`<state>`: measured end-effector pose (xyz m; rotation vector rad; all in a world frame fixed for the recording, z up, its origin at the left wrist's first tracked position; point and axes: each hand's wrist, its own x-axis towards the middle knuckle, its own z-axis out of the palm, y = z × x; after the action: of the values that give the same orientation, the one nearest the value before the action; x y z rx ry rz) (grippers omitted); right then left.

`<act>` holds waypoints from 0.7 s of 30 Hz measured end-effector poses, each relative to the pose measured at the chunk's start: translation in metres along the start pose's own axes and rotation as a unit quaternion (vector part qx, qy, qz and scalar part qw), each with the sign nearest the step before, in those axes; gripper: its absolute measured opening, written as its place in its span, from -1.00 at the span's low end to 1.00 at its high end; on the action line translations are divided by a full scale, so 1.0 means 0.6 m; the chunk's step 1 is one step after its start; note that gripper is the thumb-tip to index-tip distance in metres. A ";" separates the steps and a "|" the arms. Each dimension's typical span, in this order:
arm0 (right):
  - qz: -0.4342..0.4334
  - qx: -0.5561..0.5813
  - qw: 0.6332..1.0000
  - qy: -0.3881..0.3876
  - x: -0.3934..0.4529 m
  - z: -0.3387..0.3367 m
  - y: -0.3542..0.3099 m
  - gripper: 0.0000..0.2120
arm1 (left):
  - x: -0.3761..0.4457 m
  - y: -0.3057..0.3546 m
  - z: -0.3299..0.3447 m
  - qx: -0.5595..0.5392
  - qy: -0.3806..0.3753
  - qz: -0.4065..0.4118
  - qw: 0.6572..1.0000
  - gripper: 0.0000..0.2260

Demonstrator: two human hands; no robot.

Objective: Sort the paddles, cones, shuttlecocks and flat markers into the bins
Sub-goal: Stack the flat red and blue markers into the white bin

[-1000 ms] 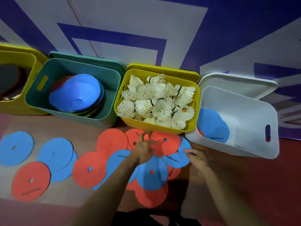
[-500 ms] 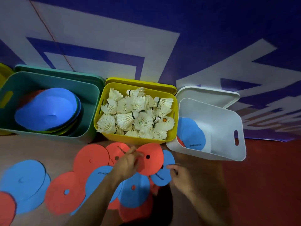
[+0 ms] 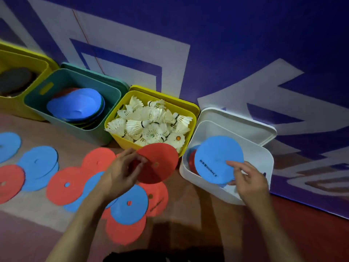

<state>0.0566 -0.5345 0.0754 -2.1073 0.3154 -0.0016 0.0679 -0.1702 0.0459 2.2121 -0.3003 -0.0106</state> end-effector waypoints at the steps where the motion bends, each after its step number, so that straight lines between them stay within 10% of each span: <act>1: 0.034 0.003 0.999 -0.006 0.026 -0.014 0.018 -0.74 | 0.002 0.020 0.004 0.001 0.015 -0.004 1.000 -0.90; 11: 0.216 -0.154 0.953 -0.149 0.141 0.033 0.211 -0.74 | 0.091 0.164 0.044 -0.002 -0.055 0.029 0.998 -0.88; 21: 0.137 -0.073 0.988 -0.017 0.002 -0.055 0.155 -0.72 | 0.268 0.180 0.266 0.057 -0.238 -0.005 0.970 -0.80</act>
<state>0.0326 -0.6085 0.0149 -2.1899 0.5985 0.2244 0.1832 -0.3930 0.0484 2.3040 -0.5642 -0.5491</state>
